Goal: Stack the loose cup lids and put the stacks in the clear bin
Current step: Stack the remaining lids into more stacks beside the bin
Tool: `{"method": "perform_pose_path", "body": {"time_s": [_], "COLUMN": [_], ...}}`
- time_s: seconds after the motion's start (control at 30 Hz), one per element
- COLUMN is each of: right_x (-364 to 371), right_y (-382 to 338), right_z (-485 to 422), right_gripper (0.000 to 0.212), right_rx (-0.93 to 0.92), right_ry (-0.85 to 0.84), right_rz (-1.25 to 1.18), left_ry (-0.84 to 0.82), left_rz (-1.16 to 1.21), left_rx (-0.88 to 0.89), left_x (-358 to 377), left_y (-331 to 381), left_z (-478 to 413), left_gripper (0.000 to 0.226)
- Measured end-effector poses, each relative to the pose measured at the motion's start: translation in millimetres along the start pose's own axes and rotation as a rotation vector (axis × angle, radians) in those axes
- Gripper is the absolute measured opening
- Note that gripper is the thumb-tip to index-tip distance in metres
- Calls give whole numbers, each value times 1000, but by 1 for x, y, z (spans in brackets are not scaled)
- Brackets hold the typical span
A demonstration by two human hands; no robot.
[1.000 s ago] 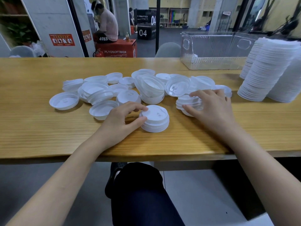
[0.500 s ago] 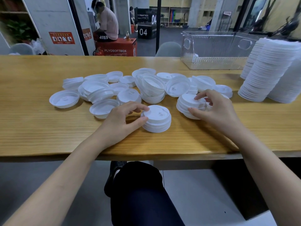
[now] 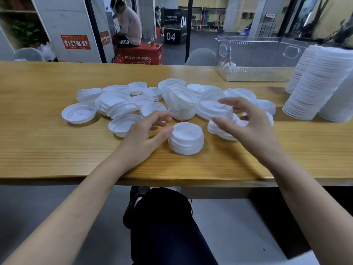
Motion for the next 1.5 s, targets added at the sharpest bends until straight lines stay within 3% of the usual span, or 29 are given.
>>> {"method": "perform_pose_path", "body": {"time_s": [0.2,0.47,0.73,1.03,1.23,1.37,1.5], "right_x": [38,48,46,46,31,7,9], "right_y": [-12,-12,-11,-12,-9,10,26], "right_z": [12,15,17,19,14,3,0], "right_gripper": [43,50,35,34,46,58,64], "right_rx": [-120,-180,-184,-189,-223,-152,-35], "right_ry": [-161,-160,-167,-179,-66,22,-49], "right_rz": [1,72,61,77,116,325,551], "left_ry": [61,35,2,2,-24,-38,-41], "left_rz": [46,6,49,0,-14,-14,-2], "left_rx": [17,35,75,70,57,57,38], "left_x": [-2,-2,1,1,1,2,3], "left_y": [3,1,5,2,2,2,3], "left_z": [2,2,2,3,4,4,4], "left_gripper": [21,21,22,25,33,37,34]}}
Point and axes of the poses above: each hand's wrist, its own z-axis away from the middle knuckle, its own x-axis out of the palm, y = z × x, the point moved 4 cm from there along -z, towards the middle knuckle, and after that the axes turned 10 degrees about z, right-handed, at the moved point
